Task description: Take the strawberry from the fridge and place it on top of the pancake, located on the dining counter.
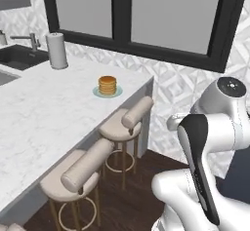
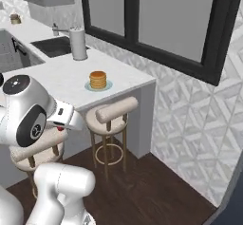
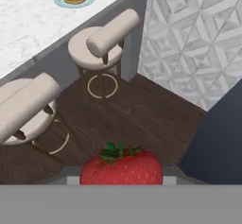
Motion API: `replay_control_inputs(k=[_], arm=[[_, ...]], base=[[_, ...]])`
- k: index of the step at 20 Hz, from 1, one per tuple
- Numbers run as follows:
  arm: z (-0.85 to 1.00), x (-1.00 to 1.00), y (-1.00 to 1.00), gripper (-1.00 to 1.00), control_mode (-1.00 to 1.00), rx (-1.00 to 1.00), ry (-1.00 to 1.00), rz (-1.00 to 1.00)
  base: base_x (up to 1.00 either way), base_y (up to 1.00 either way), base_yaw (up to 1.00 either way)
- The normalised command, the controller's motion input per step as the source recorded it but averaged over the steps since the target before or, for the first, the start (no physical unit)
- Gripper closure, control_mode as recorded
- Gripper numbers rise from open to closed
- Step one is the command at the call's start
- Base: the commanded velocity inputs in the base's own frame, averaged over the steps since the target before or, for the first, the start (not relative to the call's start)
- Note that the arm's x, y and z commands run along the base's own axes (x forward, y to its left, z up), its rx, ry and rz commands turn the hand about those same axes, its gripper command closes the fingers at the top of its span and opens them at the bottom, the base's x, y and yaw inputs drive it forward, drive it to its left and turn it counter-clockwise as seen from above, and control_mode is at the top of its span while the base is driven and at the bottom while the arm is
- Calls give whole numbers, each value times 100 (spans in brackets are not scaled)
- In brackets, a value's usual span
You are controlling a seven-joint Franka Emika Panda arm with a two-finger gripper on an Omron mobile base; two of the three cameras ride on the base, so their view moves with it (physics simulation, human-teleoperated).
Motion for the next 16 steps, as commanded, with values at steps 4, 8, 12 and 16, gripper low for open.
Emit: replay_control_inputs(k=[4,8,12,16], arm=[[0,0,0,100,100,0,0,0],[0,0,0,100,100,0,0,0],[0,0,0,100,100,0,0,0],[0,0,0,100,100,0,0,0]], base=[[100,-68,65],[99,-74,69],[87,-83,70],[72,-99,58]])
